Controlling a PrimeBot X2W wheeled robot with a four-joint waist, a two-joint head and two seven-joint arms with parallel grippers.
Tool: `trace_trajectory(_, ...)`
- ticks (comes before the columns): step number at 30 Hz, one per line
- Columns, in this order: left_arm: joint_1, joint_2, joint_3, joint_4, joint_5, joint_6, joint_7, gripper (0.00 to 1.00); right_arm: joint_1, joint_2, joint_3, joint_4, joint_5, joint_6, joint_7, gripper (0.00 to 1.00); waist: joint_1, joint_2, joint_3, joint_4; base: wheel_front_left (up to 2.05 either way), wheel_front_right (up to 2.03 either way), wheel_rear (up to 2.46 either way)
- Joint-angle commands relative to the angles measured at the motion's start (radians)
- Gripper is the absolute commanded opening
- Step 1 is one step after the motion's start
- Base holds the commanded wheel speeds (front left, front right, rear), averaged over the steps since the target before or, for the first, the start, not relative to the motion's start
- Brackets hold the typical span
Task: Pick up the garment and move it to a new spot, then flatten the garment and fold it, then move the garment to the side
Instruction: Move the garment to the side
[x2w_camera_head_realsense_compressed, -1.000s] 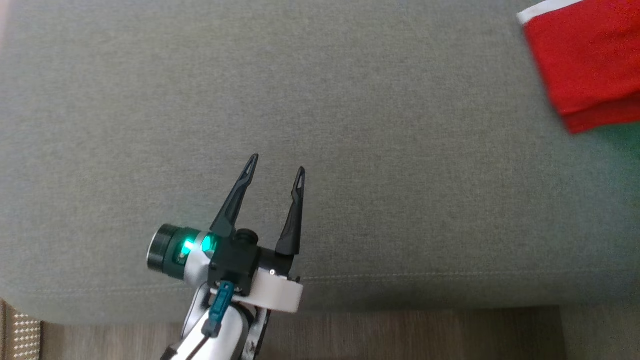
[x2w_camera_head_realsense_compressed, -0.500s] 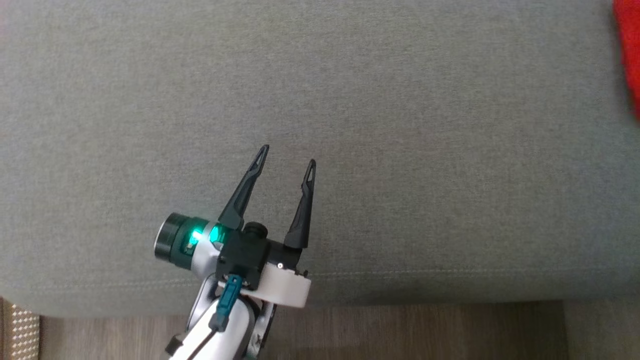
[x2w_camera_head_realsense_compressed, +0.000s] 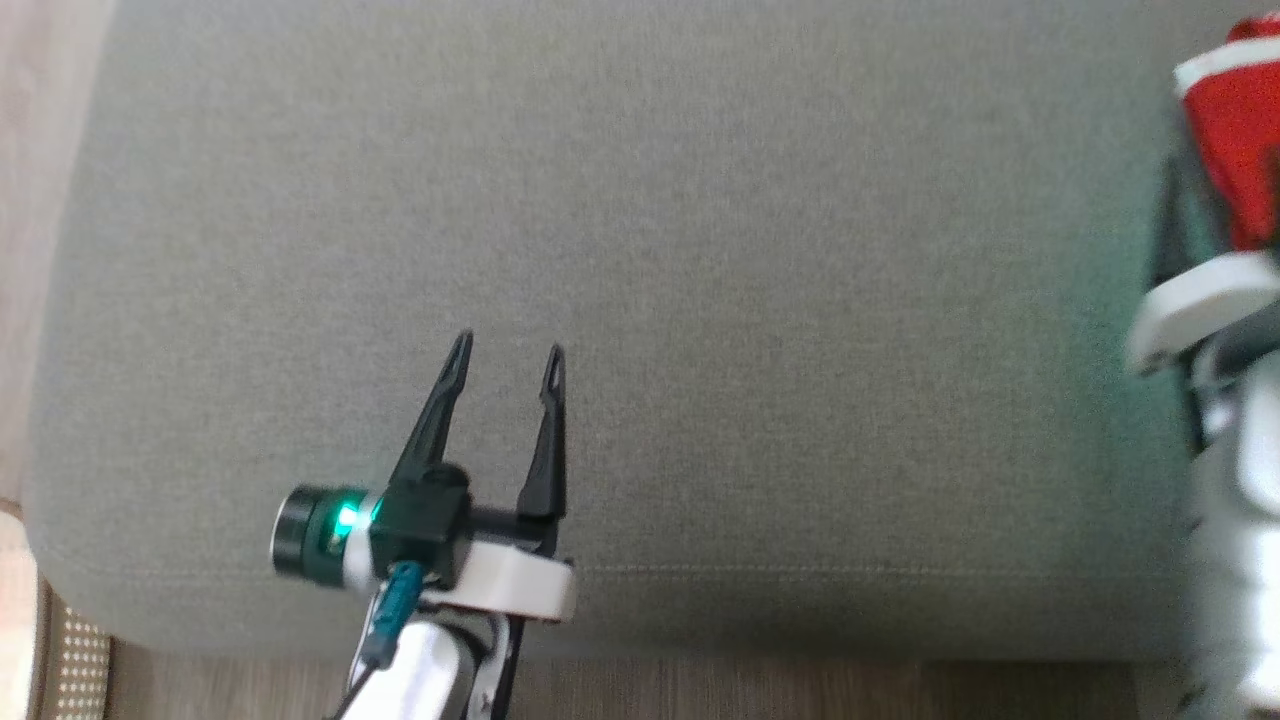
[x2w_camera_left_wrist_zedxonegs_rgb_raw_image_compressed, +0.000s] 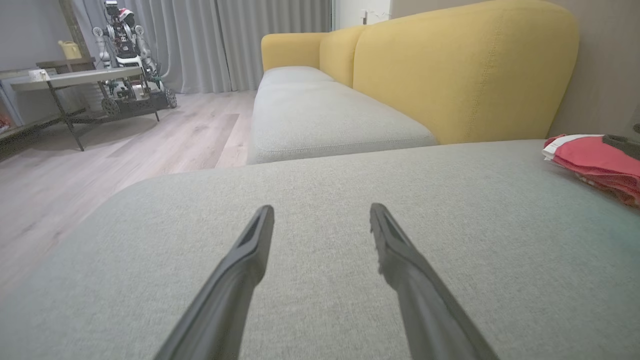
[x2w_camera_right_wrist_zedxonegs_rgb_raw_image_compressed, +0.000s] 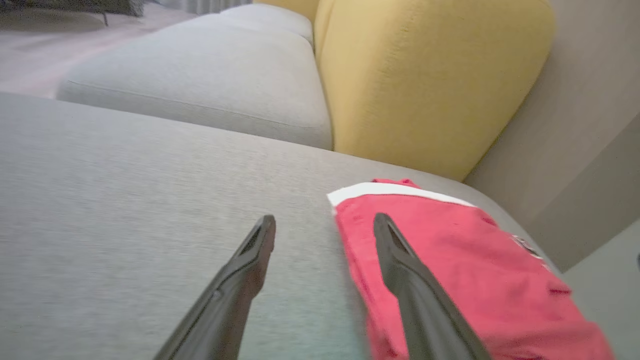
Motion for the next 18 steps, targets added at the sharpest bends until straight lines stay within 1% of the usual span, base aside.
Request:
trace_trajectory(1, 0.010, -0.006, 0.050, -0.022, -0.019, -0.005, -0.005, 1.00, 0.039, 0.017, 0.089, -0.086, 0.073, 0.000, -0.013, 1.00, 0.0000, 0.0000, -0.060, 0.009, 0.00, 0.00, 0.00)
trace_trajectory(5, 0.048, -0.013, 0.097, -0.005, -0.055, -0.028, -0.005, 1.00, 0.199, 0.058, 0.284, -0.255, 0.274, 0.000, -0.013, 1.00, 0.0000, 0.0000, -0.112, 0.010, 0.00, 0.00, 0.00)
trace_trajectory(7, 0.065, -0.017, 0.118, -0.009, -0.068, -0.044, -0.005, 1.00, 0.286, 0.066, 0.348, -0.344, 0.359, 0.000, -0.013, 1.00, 0.0000, 0.0000, -0.138, 0.013, 0.00, 0.00, 0.00)
trace_trajectory(8, 0.072, -0.019, 0.126, -0.009, -0.065, -0.051, -0.005, 1.00, 0.330, 0.069, 0.371, -0.385, 0.391, 0.000, -0.013, 1.00, 0.0000, 0.0000, -0.153, 0.015, 0.00, 0.00, 0.00)
trace_trajectory(11, 0.098, -0.021, 0.145, -0.020, -0.052, -0.070, -0.005, 1.00, 0.447, 0.078, 0.393, -0.489, 0.460, 0.000, -0.013, 1.00, 0.0000, 0.0000, -0.190, 0.017, 0.00, 0.00, 0.00)
trace_trajectory(14, 0.124, -0.024, 0.164, -0.043, -0.034, -0.082, -0.005, 1.00, 0.547, 0.084, 0.417, -0.580, 0.507, 0.000, -0.013, 1.00, 0.0000, 0.0000, -0.222, 0.017, 0.00, 0.00, 0.00)
trace_trajectory(15, 0.134, -0.024, 0.169, -0.050, -0.027, -0.085, -0.005, 1.00, 0.579, 0.084, 0.441, -0.603, 0.519, 0.000, -0.013, 1.00, 0.0000, 0.0000, -0.232, 0.017, 0.00, 0.00, 0.00)
trace_trajectory(16, 0.134, -0.024, 0.169, -0.050, -0.027, -0.085, -0.005, 1.00, 0.579, 0.084, 0.441, -0.603, 0.519, 0.000, -0.013, 1.00, 0.0000, 0.0000, -0.232, 0.017, 0.00, 0.00, 0.00)
trace_trajectory(18, 0.163, -0.027, 0.184, -0.085, -0.014, -0.098, -0.005, 1.00, 0.663, 0.085, 0.494, -0.651, 0.545, 0.000, -0.013, 1.00, 0.0000, 0.0000, -0.258, 0.013, 0.00, 0.00, 0.00)
